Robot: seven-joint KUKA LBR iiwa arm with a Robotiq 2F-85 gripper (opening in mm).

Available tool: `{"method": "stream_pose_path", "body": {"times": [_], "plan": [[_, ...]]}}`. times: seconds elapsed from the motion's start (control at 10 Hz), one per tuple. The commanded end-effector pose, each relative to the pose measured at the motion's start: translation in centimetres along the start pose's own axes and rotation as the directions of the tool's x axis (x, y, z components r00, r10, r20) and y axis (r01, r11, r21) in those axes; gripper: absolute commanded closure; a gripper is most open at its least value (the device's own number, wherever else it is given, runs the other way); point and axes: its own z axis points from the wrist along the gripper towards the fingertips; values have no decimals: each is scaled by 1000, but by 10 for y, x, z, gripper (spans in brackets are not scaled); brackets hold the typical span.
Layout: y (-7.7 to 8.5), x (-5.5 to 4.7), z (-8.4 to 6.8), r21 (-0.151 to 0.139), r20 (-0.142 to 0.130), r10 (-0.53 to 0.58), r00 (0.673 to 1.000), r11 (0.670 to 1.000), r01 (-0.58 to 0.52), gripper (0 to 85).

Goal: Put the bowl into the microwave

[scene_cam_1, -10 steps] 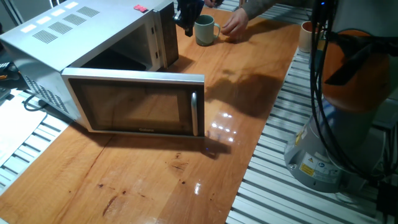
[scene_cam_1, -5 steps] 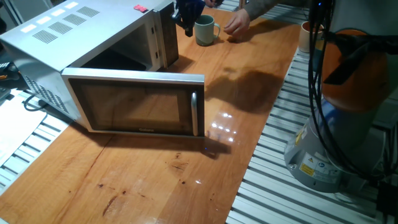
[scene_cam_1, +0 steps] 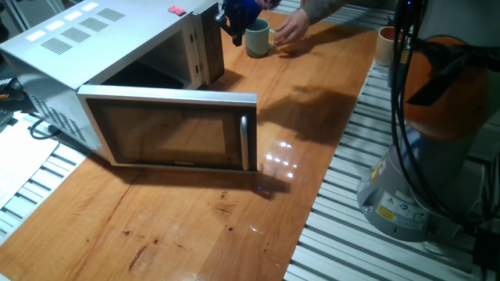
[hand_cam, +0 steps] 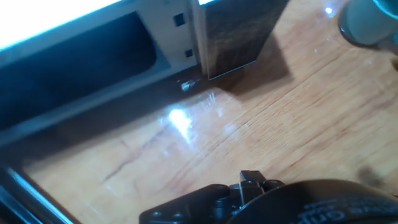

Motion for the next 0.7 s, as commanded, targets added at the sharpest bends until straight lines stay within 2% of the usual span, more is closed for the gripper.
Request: {"method": "stream_pose_path", "body": {"times": [0.0, 0.4, 0.6], "plan": [[0, 0, 0, 3, 11, 99, 995, 995, -99, 850], [0, 0, 0, -9, -5, 79, 997, 997, -79, 850], [0, 0, 0, 0, 3, 91, 996, 996, -91, 850]]}}
